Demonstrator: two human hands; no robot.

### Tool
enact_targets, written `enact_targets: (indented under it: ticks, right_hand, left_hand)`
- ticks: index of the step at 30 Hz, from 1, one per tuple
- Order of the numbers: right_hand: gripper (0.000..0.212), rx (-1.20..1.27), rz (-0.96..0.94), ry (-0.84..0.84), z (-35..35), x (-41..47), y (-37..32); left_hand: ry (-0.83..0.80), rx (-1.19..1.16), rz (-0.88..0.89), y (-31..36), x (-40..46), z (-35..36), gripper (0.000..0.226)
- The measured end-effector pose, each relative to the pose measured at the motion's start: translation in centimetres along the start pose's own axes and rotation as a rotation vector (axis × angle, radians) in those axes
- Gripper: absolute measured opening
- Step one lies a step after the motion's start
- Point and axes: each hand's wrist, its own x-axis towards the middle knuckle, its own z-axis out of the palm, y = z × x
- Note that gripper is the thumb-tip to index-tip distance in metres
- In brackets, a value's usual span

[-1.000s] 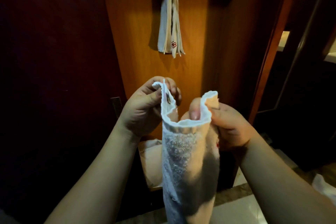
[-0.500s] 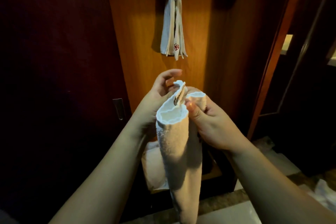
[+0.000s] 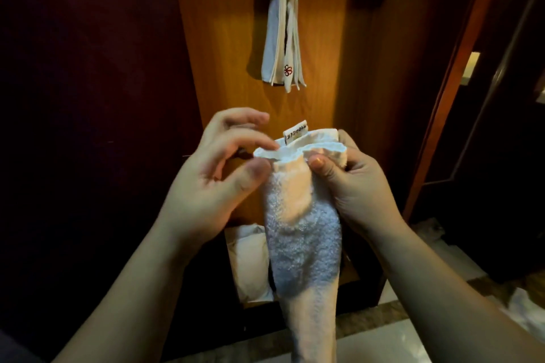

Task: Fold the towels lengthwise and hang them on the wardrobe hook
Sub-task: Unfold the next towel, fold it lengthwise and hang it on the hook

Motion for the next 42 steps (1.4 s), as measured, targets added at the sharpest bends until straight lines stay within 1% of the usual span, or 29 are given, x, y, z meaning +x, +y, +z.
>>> enact_targets:
  ticks: [2, 4, 6, 9, 12, 14, 15, 17, 20, 23, 26, 27, 29, 30, 31, 34, 36, 38, 40, 41, 42]
  right_hand:
    - [0.020, -0.041, 0.013, 0.012, -0.4, 0.0, 0.4]
    - [0.016, -0.068, 0.019, 0.001, -0.7, -0.1, 0.8]
    - [0.019, -0.061, 0.017, -0.003, -0.8, -0.3, 1.1]
    - [0.030, -0.061, 0.009, -0.002, -0.9, -0.5, 1.0]
    - [0.029, -0.038, -0.014, -0.013, -1.0, -0.6, 0.9]
    - [0.025, -0.051, -0.026, -0.024, -1.2, -0.7, 0.8]
    - [0.022, -0.054, -0.015, -0.037, -1.4, -0.8, 0.7]
    - [0.021, -0.060, 0.029, -0.078, -1.8, -0.8, 0.6]
    - [0.020, -0.080, 0.065, -0.158, -2.4, -0.8, 0.1]
    - [0.019, -0.135, 0.051, -0.200, -2.8, -0.5, -0.2]
    - [0.016, -0.179, 0.068, -0.259, -3.1, -0.4, -0.4]
    - [0.019, -0.192, 0.074, -0.277, -3.2, -0.4, -0.5]
    - [0.032, -0.212, 0.086, -0.294, -3.3, -0.4, -0.5]
    - [0.035, -0.224, 0.089, -0.297, -3.3, -0.3, -0.6]
    - [0.033, -0.245, 0.088, -0.299, -3.3, -0.4, -0.6]
    - [0.019, -0.262, 0.111, -0.279, -2.9, -0.6, -0.1]
    - [0.013, -0.224, 0.127, -0.225, -2.4, -1.0, 0.3]
    - [0.008, -0.203, 0.082, -0.149, -2.0, -1.2, 0.6]
    - [0.005, -0.193, 0.025, -0.094, -1.7, -1.2, 0.6]
    - [0.006, -0.173, 0.006, -0.083, -1.5, -1.2, 0.6]
    - [0.008, -0.135, -0.009, -0.083, -1.2, -1.3, 0.4]
  left_hand:
    - [-0.114, 0.245, 0.008, -0.1, 0.0, -0.8, 0.033]
    - [-0.174, 0.410, -0.011, 0.1, 0.3, -1.7, 0.031]
    - [-0.213, 0.450, 0.001, 0.4, 0.7, -2.1, 0.029]
    - [-0.315, 0.439, -0.043, 0.4, 1.2, -2.6, 0.033]
    - [-0.459, 0.511, -0.114, 0.1, 2.0, -2.6, 0.033]
    - [-0.453, 0.555, -0.088, -0.3, 2.3, -2.3, 0.027]
    - [-0.427, 0.557, -0.072, -0.3, 2.3, -2.1, 0.026]
    - [-0.396, 0.540, -0.094, -0.4, 2.4, -1.7, 0.027]
    - [-0.436, 0.467, -0.130, -0.5, 2.5, -1.4, 0.022]
    - [-0.454, 0.373, -0.155, -0.6, 2.6, -1.1, 0.025]
    - [-0.488, 0.387, -0.163, -0.7, 2.8, -0.9, 0.027]
    - [-0.501, 0.406, -0.151, -0.7, 2.9, -0.9, 0.027]
    - [-0.521, 0.446, -0.133, -0.8, 2.9, -1.0, 0.029]
    - [-0.524, 0.467, -0.123, -0.7, 2.9, -1.0, 0.032]
    - [-0.525, 0.482, -0.112, -0.8, 2.9, -1.1, 0.035]
    - [-0.507, 0.507, -0.086, -0.9, 2.9, -1.2, 0.038]
    - [-0.485, 0.507, -0.085, -1.2, 2.7, -1.2, 0.039]
    - [-0.455, 0.489, -0.098, -1.3, 2.3, -1.2, 0.032]
    - [-0.415, 0.361, -0.135, -1.3, 1.8, -1.3, 0.014]
    - [-0.389, 0.257, -0.173, -1.4, 1.5, -1.4, 0.022]
    - [-0.353, 0.130, -0.206, -1.5, 1.3, -1.4, 0.037]
